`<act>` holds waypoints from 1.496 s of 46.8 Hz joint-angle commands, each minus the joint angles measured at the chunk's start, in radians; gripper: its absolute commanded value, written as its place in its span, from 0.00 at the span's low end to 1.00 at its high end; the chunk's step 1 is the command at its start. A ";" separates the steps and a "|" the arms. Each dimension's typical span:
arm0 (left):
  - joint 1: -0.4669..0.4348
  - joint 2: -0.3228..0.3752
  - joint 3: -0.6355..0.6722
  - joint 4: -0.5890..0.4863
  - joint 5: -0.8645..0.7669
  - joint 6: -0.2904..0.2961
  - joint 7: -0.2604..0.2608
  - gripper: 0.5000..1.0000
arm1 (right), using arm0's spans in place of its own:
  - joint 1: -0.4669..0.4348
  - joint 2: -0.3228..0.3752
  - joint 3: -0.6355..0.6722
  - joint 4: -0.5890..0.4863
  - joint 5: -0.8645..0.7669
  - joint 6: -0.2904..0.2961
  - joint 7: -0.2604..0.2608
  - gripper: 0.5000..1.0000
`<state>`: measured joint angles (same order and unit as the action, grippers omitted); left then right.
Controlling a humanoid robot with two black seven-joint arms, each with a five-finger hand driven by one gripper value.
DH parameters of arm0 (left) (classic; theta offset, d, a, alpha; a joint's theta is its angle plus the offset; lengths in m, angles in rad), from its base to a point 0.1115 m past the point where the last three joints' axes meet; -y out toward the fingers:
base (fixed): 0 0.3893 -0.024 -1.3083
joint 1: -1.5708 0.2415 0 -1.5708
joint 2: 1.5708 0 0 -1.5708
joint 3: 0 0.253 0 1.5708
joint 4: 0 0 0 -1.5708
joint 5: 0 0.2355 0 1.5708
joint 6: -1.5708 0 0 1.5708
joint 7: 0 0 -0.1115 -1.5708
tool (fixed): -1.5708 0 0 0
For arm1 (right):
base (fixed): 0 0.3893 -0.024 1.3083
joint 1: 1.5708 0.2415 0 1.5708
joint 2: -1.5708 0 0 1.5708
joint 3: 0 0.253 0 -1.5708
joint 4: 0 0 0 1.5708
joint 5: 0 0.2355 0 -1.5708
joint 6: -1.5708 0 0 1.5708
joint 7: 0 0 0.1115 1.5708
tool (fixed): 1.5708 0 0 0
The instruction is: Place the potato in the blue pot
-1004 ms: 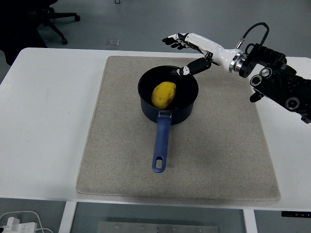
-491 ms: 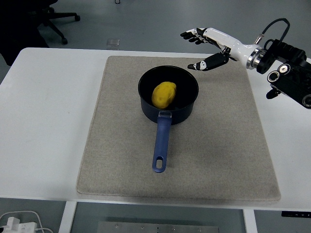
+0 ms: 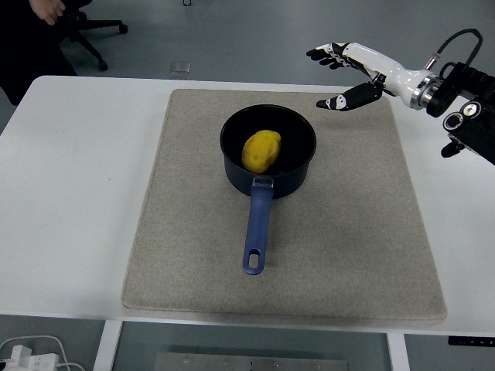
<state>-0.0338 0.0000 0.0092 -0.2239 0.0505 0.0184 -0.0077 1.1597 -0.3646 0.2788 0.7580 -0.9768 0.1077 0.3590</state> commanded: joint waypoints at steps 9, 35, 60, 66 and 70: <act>0.000 0.000 0.000 -0.003 0.000 0.000 0.000 0.99 | -0.003 0.001 -0.003 -0.048 0.199 0.003 -0.002 0.85; 0.000 0.000 0.002 -0.006 0.002 0.000 0.002 0.99 | -0.071 0.018 0.000 -0.086 0.670 0.001 -0.003 0.85; 0.000 0.000 0.000 -0.005 0.002 0.000 0.000 0.99 | -0.061 0.107 0.000 -0.243 0.889 -0.019 -0.095 0.85; 0.000 0.000 0.000 -0.005 0.002 0.000 0.000 0.99 | -0.060 0.113 0.003 -0.263 0.899 -0.043 -0.143 0.85; 0.000 0.000 0.000 -0.005 0.002 0.000 0.000 0.99 | -0.058 0.113 0.002 -0.263 0.911 -0.043 -0.143 0.85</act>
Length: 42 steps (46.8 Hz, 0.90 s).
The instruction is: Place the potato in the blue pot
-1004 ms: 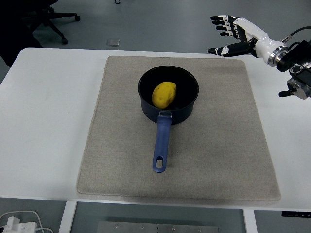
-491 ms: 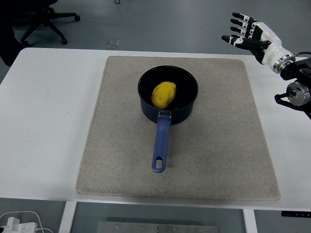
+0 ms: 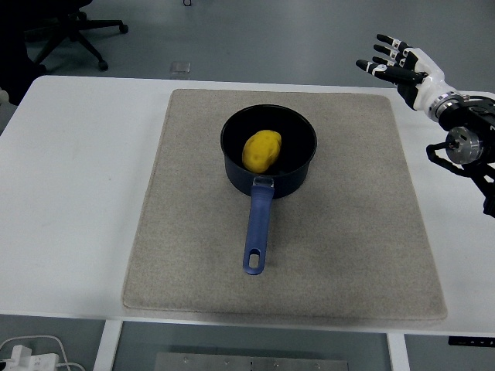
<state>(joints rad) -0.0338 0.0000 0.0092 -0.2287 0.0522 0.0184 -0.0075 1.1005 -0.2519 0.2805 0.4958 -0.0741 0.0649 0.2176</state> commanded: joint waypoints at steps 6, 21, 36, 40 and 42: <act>0.000 0.000 0.000 0.002 0.000 0.000 0.000 0.99 | 0.002 0.000 0.000 -0.011 0.008 0.006 -0.003 0.85; 0.002 0.000 0.000 0.002 -0.002 0.000 0.001 0.99 | 0.002 -0.029 -0.004 -0.033 -0.007 0.016 -0.001 0.85; 0.002 0.000 0.002 0.002 0.000 0.000 0.000 0.99 | 0.001 -0.024 -0.003 -0.043 -0.009 0.012 0.006 0.85; 0.002 0.000 0.002 0.002 0.000 0.000 0.000 0.99 | 0.001 -0.020 -0.003 -0.043 -0.009 0.012 0.006 0.85; 0.002 0.000 0.002 0.002 0.000 0.000 0.000 0.99 | 0.001 -0.017 -0.004 -0.043 -0.009 0.012 0.006 0.85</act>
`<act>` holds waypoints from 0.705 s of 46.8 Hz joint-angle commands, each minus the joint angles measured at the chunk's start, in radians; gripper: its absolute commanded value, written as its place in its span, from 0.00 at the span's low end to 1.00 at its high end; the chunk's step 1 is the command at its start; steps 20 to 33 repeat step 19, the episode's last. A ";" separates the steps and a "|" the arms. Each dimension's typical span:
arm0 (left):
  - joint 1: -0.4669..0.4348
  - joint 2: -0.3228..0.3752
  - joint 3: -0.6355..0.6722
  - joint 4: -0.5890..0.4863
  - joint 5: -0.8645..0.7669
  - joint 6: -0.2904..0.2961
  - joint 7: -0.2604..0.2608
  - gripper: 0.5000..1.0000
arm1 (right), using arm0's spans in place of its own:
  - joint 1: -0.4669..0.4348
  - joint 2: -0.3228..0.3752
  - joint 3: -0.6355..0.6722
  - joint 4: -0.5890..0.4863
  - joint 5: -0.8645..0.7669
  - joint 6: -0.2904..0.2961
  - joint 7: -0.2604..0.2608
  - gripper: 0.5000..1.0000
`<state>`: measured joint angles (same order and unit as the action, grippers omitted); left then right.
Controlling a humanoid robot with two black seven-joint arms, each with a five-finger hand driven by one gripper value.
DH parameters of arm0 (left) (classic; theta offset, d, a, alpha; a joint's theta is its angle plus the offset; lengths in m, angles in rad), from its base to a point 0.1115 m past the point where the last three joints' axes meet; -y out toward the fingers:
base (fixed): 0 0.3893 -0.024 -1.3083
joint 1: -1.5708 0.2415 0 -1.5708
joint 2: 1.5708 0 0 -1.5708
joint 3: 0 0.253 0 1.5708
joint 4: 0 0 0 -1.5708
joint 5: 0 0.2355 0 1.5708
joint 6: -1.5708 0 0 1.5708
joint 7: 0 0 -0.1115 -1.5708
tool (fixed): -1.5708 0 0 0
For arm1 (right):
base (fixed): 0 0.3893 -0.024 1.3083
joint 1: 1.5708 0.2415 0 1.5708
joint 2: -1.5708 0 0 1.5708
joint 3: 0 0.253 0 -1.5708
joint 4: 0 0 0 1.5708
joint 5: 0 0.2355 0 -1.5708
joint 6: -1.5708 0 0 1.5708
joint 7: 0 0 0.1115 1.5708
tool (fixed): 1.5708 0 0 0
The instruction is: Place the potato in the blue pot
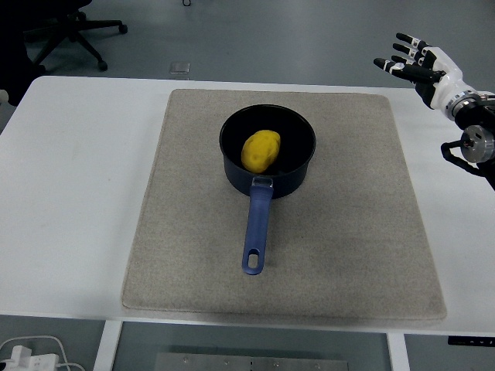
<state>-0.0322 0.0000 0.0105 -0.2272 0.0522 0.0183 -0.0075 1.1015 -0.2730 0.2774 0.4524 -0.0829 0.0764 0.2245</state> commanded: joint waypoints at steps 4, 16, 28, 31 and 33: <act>0.000 0.000 0.000 -0.001 -0.002 0.000 0.000 0.99 | -0.002 0.012 -0.001 0.000 0.000 -0.001 -0.001 0.85; 0.000 0.000 0.000 -0.001 0.000 0.000 0.000 0.99 | 0.000 0.031 0.002 0.000 0.000 -0.009 -0.001 0.85; 0.000 0.000 0.000 -0.001 0.000 0.000 0.000 0.99 | 0.000 0.031 0.002 0.000 0.000 -0.009 -0.001 0.85; 0.000 0.000 0.000 -0.001 0.000 0.000 0.000 0.99 | 0.000 0.031 0.002 0.000 0.000 -0.009 -0.001 0.85; 0.000 0.000 0.000 -0.001 0.000 0.000 0.000 0.99 | 0.000 0.031 0.002 0.000 0.000 -0.009 -0.001 0.85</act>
